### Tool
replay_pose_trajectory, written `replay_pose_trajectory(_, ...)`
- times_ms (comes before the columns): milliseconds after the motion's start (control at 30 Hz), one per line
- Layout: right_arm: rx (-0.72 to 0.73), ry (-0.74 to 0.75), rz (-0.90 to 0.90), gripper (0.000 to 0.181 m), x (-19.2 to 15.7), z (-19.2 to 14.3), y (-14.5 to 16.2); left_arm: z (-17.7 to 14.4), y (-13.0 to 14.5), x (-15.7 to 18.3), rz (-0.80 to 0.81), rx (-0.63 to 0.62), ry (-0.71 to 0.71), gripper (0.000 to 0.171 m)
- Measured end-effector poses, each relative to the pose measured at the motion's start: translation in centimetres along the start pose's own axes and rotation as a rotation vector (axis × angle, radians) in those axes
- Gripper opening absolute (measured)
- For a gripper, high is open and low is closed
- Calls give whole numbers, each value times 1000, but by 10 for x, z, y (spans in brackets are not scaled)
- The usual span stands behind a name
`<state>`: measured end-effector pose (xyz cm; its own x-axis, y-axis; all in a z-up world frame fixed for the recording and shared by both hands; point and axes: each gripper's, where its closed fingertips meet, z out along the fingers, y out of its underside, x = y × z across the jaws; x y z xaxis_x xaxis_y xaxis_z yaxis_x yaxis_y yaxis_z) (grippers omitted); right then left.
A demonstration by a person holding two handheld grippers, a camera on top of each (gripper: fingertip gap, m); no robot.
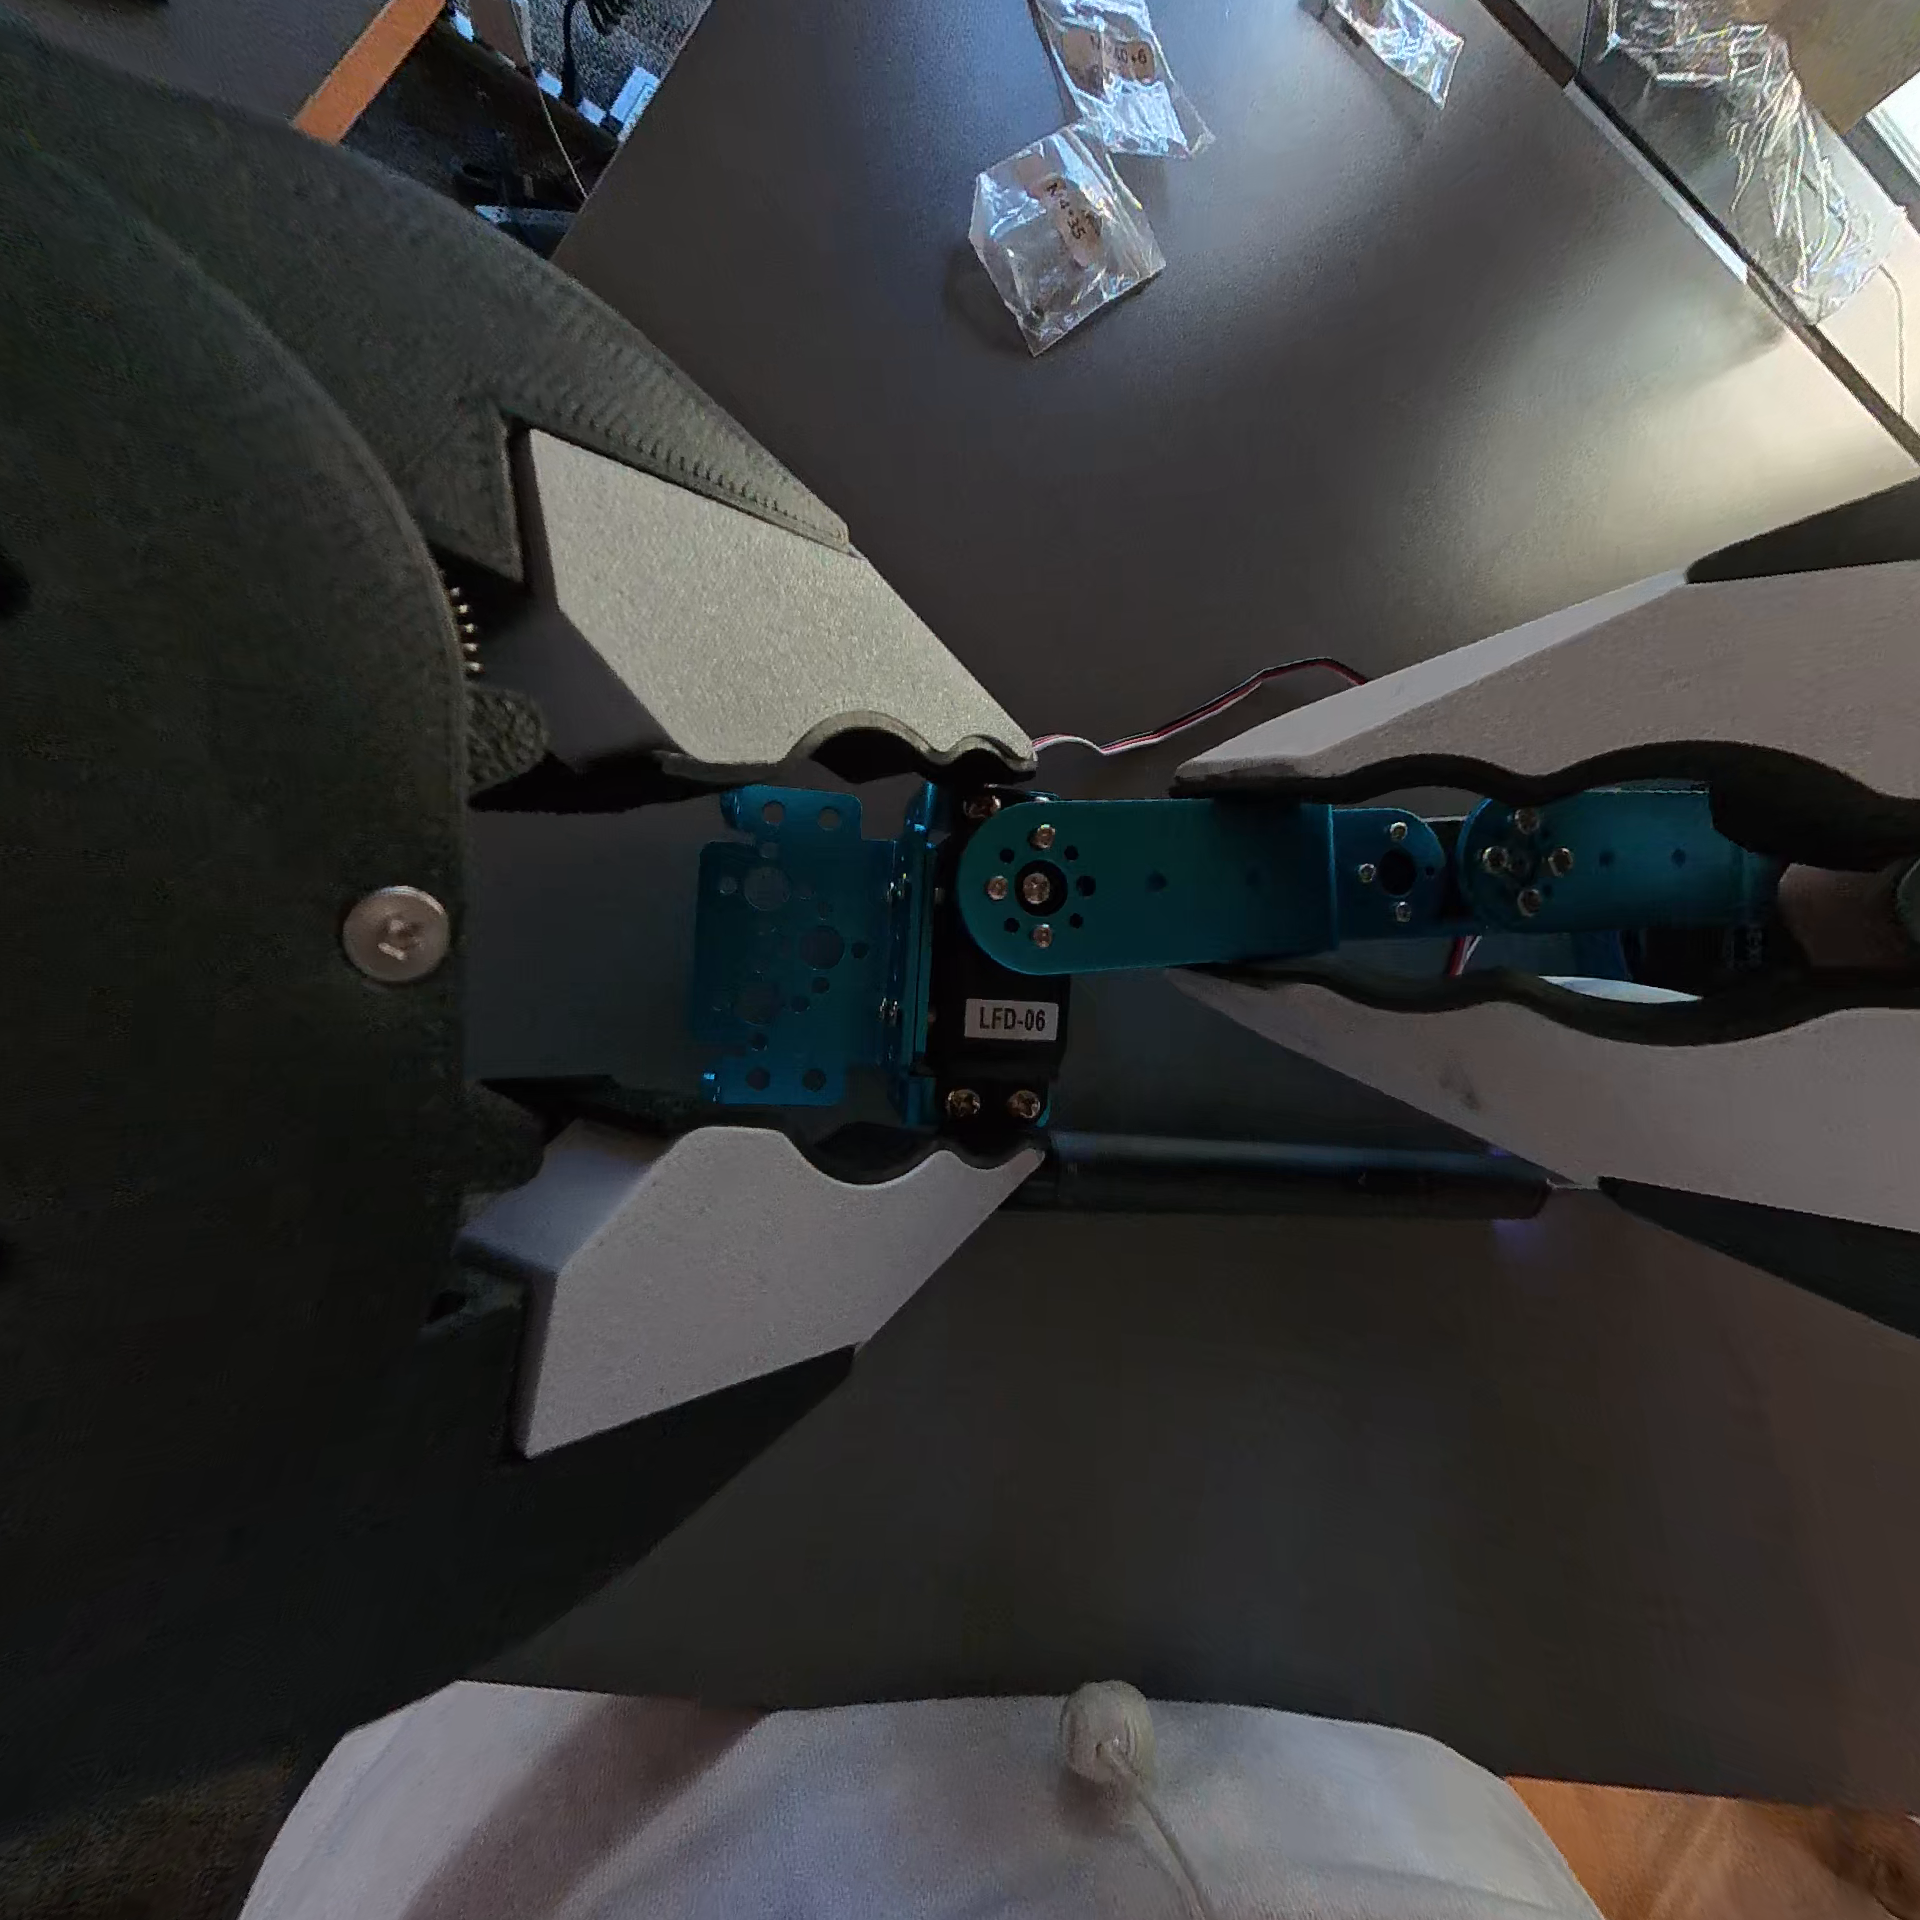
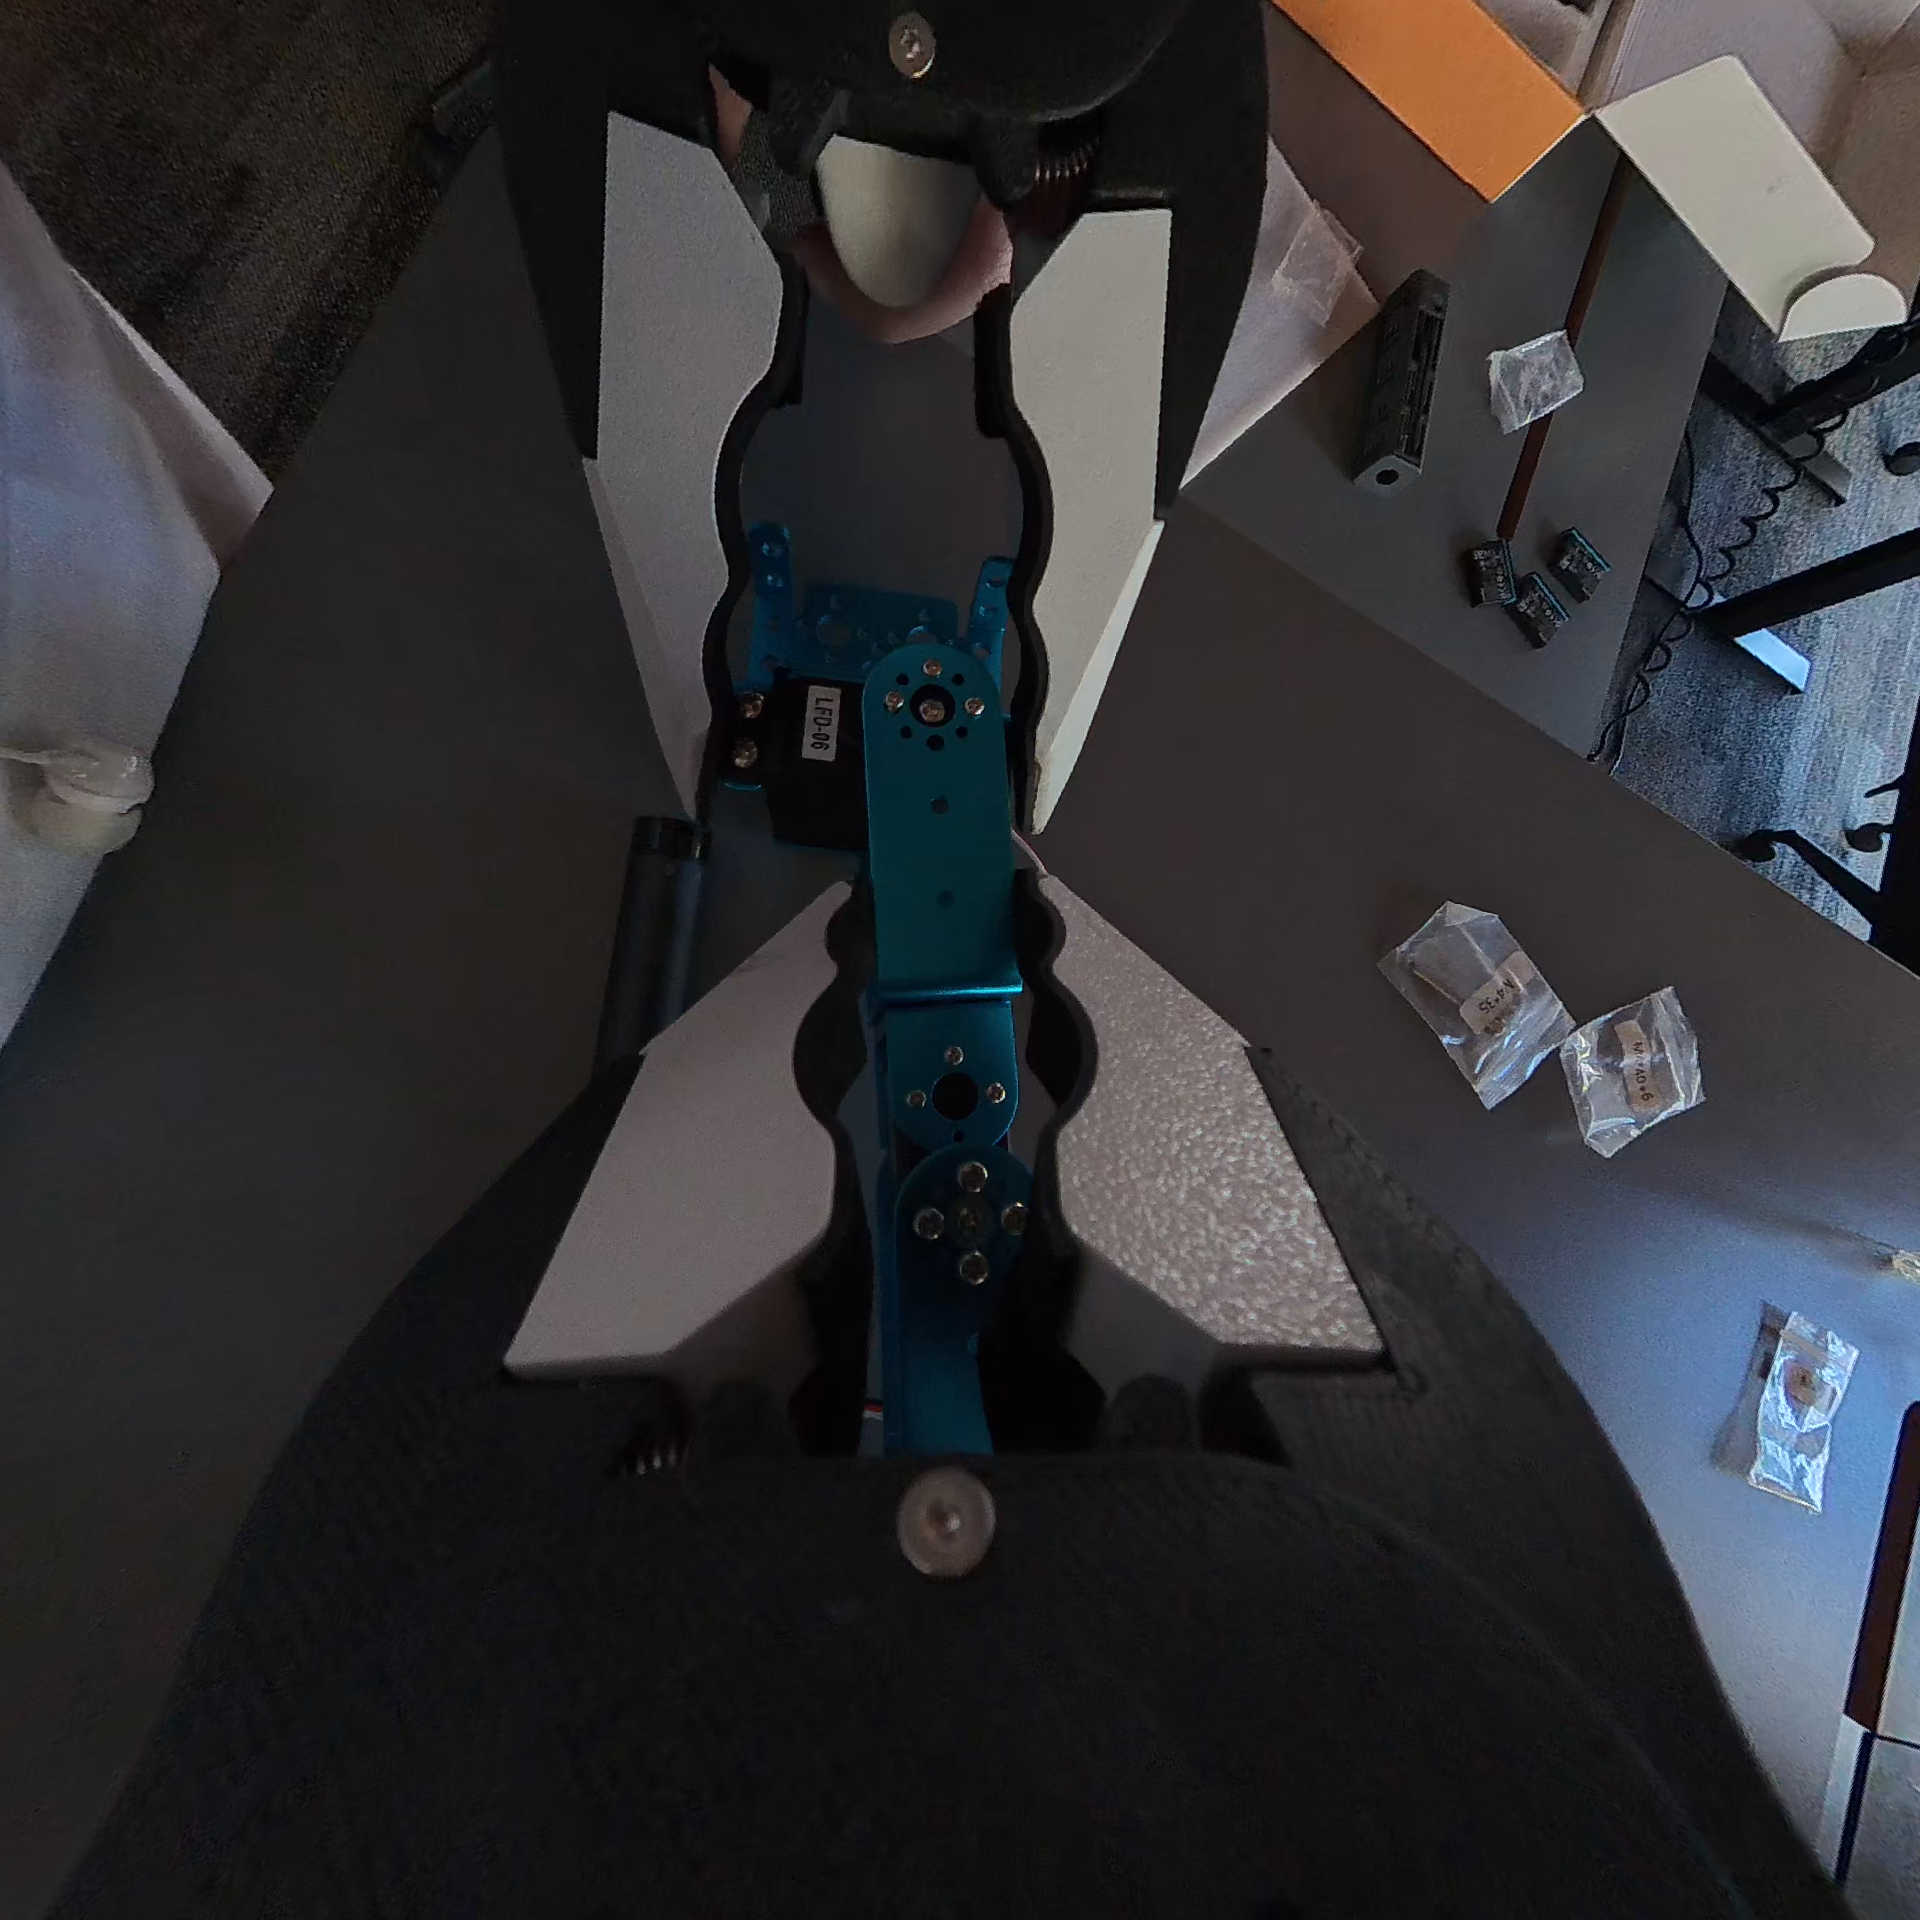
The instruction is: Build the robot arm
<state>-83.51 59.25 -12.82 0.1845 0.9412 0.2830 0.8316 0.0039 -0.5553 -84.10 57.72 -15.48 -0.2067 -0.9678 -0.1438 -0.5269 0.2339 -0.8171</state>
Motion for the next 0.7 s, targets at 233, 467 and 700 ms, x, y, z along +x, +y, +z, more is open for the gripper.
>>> replay_pose_trajectory(233, 0, 7, -5, 29, 0, 0, 0, 0, 0, 0, -16, 15, -2, 66)
replay_pose_trajectory(467, 0, 27, -19, 29, 1, 0, 1, -1, 0, -1, -24, 32, -6, 66)
replay_pose_trajectory(700, -4, 49, -32, 29, 2, 0, 2, -1, 0, -2, -31, 44, -10, 66)
